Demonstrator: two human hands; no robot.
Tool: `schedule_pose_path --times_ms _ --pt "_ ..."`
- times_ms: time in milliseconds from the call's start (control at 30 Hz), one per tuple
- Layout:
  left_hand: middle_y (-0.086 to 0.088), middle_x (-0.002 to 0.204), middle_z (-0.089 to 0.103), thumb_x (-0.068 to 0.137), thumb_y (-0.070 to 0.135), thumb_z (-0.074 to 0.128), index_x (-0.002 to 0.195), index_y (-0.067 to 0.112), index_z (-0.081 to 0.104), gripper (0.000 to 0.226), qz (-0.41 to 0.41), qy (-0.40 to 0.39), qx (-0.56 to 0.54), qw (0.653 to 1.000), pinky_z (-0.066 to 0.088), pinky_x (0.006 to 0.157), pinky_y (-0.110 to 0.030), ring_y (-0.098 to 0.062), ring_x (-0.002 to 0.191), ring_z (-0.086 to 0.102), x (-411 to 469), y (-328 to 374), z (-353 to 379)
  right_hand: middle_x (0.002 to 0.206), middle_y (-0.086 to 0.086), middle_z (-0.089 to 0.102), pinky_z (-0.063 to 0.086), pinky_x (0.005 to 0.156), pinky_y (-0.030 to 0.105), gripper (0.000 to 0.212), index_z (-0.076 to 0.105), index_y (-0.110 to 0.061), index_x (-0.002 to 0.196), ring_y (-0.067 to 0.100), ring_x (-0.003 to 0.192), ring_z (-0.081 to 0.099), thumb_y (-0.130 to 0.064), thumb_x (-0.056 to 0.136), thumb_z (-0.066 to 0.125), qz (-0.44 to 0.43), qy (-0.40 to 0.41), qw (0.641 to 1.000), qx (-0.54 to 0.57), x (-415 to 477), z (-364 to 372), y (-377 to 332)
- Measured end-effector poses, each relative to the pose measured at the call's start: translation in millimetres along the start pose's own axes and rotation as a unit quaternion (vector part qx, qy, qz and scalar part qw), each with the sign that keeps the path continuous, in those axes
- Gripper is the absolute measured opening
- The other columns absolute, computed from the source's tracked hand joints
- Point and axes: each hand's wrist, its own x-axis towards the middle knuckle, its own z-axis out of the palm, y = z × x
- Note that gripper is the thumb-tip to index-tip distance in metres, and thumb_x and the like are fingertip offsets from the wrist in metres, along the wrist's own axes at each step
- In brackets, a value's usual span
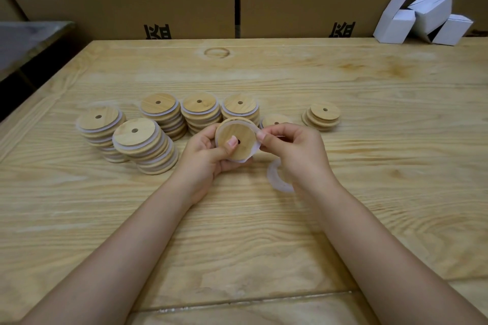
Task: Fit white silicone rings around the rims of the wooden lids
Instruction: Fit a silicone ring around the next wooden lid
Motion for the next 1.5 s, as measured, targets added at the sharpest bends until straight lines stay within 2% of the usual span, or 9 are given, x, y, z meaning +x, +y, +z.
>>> schedule_pose_path --times_ms 133,400,500,733,833,900,1067,1300,1500 --pt "-0.015 0.102 0.069 0.081 0.013 0.056 0.115 -0.002 0.056 0.037 -0.014 -0.017 -0.024 0.999 0.058 0.079 -0.041 -0.026 0.092 0.068 -1.1 3.0 -1.3 0.076 0.010 0.068 0.056 0.076 0.024 0.005 0.068 0.001 0.077 0.018 0.076 0.067 -0.003 0.081 0.068 0.012 -0.036 0.998 0.049 -0.1 -3.6 -5.0" --pt "-0.015 0.106 0.069 0.083 0.012 0.055 0.116 0.002 0.056 0.034 -0.049 -0.057 -0.051 0.996 0.057 0.074 -0.036 -0.028 0.099 0.067 -0.5 3.6 -4.4 0.070 0.003 0.069 0.053 0.072 0.027 0.009 0.071 -0.014 0.069 0.013 0.068 0.063 -0.012 0.076 0.075 -0.012 -0.036 0.998 -0.040 0.3 -6.7 -2.9" --pt "-0.014 0.106 0.068 0.082 0.014 0.057 0.116 0.002 0.055 0.036 -0.044 -0.039 -0.047 0.997 0.057 0.075 -0.036 -0.027 0.098 0.067 0.3 2.2 -1.9 0.057 -0.013 0.063 0.044 0.061 0.018 0.015 0.068 -0.020 0.064 0.001 0.057 0.055 -0.018 0.077 0.074 -0.030 -0.009 0.996 -0.082 1.7 -3.1 2.5" --pt "-0.011 0.100 0.069 0.077 0.013 0.058 0.109 0.004 0.056 0.033 -0.011 0.018 -0.050 0.999 0.058 0.079 -0.040 -0.024 0.092 0.069 0.4 -1.0 2.3 0.050 -0.018 0.060 0.041 0.055 0.011 0.020 0.063 -0.026 0.061 -0.005 0.051 0.053 -0.020 0.077 0.073 -0.046 0.006 0.990 -0.135 0.8 3.8 10.8" --pt "-0.009 0.094 0.071 0.077 0.013 0.057 0.107 0.005 0.056 0.031 -0.009 0.020 -0.053 0.998 0.059 0.072 -0.035 -0.025 0.086 0.070 -0.2 0.5 3.1 0.058 -0.011 0.065 0.046 0.062 0.015 0.018 0.066 -0.022 0.064 -0.001 0.058 0.059 -0.015 0.080 0.072 -0.014 -0.010 0.996 -0.084 1.4 2.5 9.5" --pt "-0.010 0.093 0.071 0.078 0.013 0.056 0.107 0.004 0.056 0.031 -0.013 0.020 -0.068 0.997 0.059 0.069 -0.034 -0.027 0.084 0.070 -1.0 1.8 3.2 0.068 0.001 0.069 0.053 0.073 0.026 0.015 0.068 -0.016 0.067 0.010 0.068 0.065 -0.011 0.081 0.071 0.010 -0.030 0.999 -0.043 2.0 1.1 7.6" --pt "-0.019 0.101 0.067 0.079 0.013 0.054 0.116 -0.002 0.053 0.040 -0.033 0.019 -0.077 0.996 0.059 0.070 -0.037 -0.028 0.087 0.070 -1.4 4.4 3.4 0.076 0.011 0.069 0.052 0.084 0.036 0.012 0.070 -0.015 0.068 0.019 0.078 0.063 -0.014 0.079 0.073 0.034 -0.051 0.998 -0.023 3.8 -1.5 7.1" --pt "-0.018 0.099 0.070 0.080 0.016 0.055 0.119 -0.003 0.053 0.044 -0.068 -0.014 -0.065 0.996 0.059 0.065 -0.031 -0.031 0.090 0.070 -1.6 9.0 2.2 0.064 -0.003 0.068 0.048 0.066 0.014 0.013 0.070 -0.017 0.067 0.003 0.066 0.063 -0.016 0.080 0.073 0.001 -0.068 0.997 -0.033 4.0 -4.1 9.3" --pt "-0.013 0.093 0.072 0.078 0.015 0.056 0.118 0.012 0.054 0.041 -0.075 0.002 -0.087 0.993 0.057 0.056 -0.030 -0.035 0.076 0.071 -1.7 11.3 2.6 0.058 -0.010 0.064 0.044 0.058 0.010 0.012 0.064 -0.014 0.072 -0.003 0.055 0.059 -0.010 0.077 0.074 -0.070 -0.043 0.996 -0.037 1.9 -0.2 8.5"
